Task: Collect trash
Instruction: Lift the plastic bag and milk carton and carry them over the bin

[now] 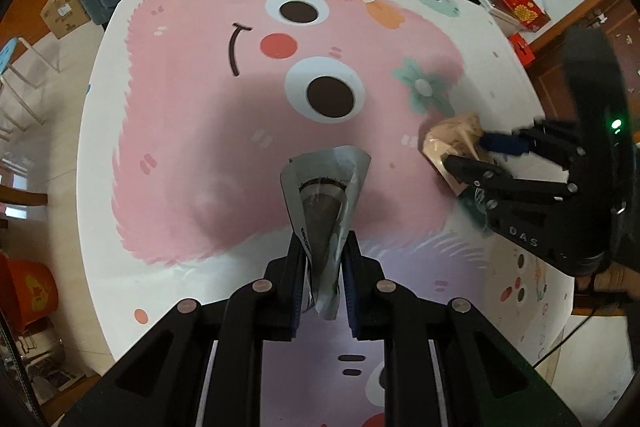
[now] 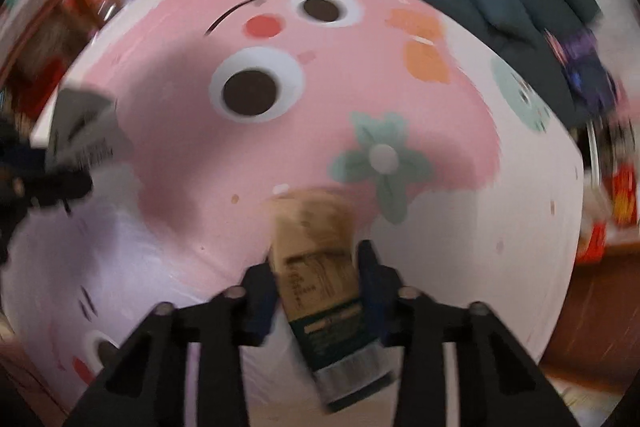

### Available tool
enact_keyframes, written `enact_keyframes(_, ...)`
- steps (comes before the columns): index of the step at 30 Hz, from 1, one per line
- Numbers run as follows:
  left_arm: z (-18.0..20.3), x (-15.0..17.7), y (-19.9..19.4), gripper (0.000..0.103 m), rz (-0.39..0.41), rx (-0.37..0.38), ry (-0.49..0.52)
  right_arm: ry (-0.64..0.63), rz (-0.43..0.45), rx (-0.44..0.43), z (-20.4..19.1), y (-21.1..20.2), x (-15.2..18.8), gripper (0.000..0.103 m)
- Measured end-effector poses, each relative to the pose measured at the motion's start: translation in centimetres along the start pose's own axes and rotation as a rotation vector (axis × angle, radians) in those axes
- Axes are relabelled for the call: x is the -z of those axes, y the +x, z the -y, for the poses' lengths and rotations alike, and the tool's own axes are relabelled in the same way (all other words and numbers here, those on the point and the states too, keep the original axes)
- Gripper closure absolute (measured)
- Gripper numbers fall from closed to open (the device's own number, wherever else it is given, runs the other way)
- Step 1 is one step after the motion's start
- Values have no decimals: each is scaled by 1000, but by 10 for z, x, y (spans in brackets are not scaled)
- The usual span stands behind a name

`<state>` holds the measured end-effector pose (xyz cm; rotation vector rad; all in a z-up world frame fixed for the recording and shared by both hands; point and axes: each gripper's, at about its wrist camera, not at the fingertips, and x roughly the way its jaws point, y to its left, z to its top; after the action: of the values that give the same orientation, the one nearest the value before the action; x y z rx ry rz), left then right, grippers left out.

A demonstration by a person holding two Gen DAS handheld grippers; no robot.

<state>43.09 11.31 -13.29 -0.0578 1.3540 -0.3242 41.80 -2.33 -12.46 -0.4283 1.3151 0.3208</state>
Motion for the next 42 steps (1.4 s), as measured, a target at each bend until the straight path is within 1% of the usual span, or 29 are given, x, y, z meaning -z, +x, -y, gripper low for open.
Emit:
enact_keyframes(1, 2, 1, -1, 88, 5, 3, 10, 58, 15, -12, 4, -5, 6, 72)
enact_keyframes(3, 13, 5, -6, 88, 14, 1, 45, 207, 63, -49, 13, -20, 28, 72)
enact_keyframes(5, 26, 12, -11, 88, 31, 3, 92, 311, 88, -68, 18, -30, 49, 72)
enact_keyframes(7, 43, 22, -18, 88, 53, 7, 148, 418, 111, -85, 19, -41, 80, 72)
enact_keyframes(8, 50, 28, -19, 88, 57, 7, 169, 454, 121, -88, 19, -45, 90, 72)
enact_keyframes(10, 63, 40, -22, 88, 57, 15, 196, 541, 152, -99, 14, -61, 122, 72)
enact_keyframes(14, 90, 71, -30, 88, 50, 36, 250, 652, 215, -99, -1, -93, 173, 72)
enact_keyframes(16, 107, 88, -35, 88, 59, 34, 295, 698, 244, -93, -7, -107, 199, 72)
enact_keyframes(19, 126, 110, -42, 88, 68, 34, 330, 758, 269, -96, -11, -124, 235, 72)
enact_keyframes(22, 144, 136, -51, 88, 72, 40, 336, 782, 289, -97, -15, -134, 261, 72)
enact_keyframes(25, 158, 159, -60, 88, 83, 29, 338, 780, 313, -104, -21, -145, 285, 72)
enact_keyframes(27, 168, 176, -65, 88, 90, 22, 324, 770, 329, -114, -22, -151, 295, 72)
enact_keyframes(31, 190, 218, -75, 88, 107, 0, 285, 719, 359, -141, -29, -167, 327, 72)
enact_keyframes(34, 204, 249, -81, 88, 119, -17, 252, 677, 365, -162, -33, -173, 350, 72)
enact_keyframes(37, 216, 283, -83, 88, 117, -27, 195, 630, 360, -167, -37, -180, 373, 72)
enact_keyframes(42, 232, 329, -82, 88, 112, -50, 156, 573, 349, -174, -44, -185, 413, 72)
